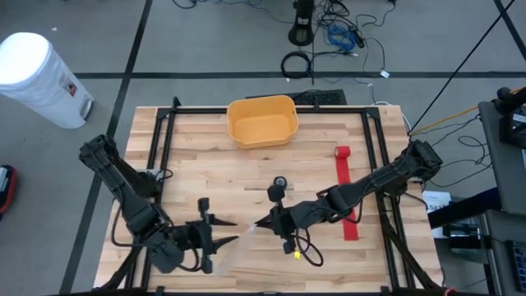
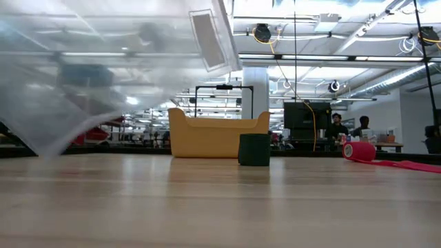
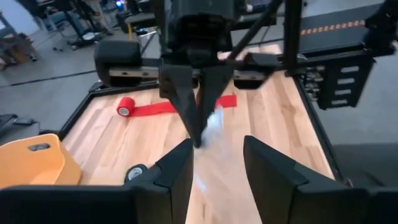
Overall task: Roll bandage
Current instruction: Open the transparent zip bag
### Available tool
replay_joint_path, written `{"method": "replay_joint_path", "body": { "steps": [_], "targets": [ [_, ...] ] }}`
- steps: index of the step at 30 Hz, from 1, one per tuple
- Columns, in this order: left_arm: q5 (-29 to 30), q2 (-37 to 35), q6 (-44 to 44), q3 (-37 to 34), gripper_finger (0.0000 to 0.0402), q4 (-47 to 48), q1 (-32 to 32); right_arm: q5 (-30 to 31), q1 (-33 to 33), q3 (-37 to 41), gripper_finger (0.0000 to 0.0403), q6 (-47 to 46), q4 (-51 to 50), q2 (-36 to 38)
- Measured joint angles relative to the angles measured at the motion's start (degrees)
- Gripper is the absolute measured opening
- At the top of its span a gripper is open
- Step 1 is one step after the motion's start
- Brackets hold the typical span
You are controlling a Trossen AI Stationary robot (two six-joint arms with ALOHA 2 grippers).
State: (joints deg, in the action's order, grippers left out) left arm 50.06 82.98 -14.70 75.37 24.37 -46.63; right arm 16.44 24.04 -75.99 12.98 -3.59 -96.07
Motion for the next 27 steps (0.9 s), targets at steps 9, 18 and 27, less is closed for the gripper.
{"method": "replay_joint_path", "body": {
  "steps": [9, 18, 27],
  "targets": [
    [-5.0, 5.4, 0.0, 0.0, 0.0148, -5.4, 6.1, 0.1, -1.8, 0.0, 0.0000, -4.5, -4.7, 0.1],
    [-4.9, 5.4, 1.5, 0.0, 0.0148, -4.8, 7.4, 0.2, -2.2, 0.0, 0.0000, -5.1, -6.6, 0.1],
    [-1.8, 5.4, 2.0, 0.0, 0.0143, -4.0, 7.4, 0.2, -2.2, 0.0, 0.0000, -5.3, -6.7, 0.1]
  ]
}}
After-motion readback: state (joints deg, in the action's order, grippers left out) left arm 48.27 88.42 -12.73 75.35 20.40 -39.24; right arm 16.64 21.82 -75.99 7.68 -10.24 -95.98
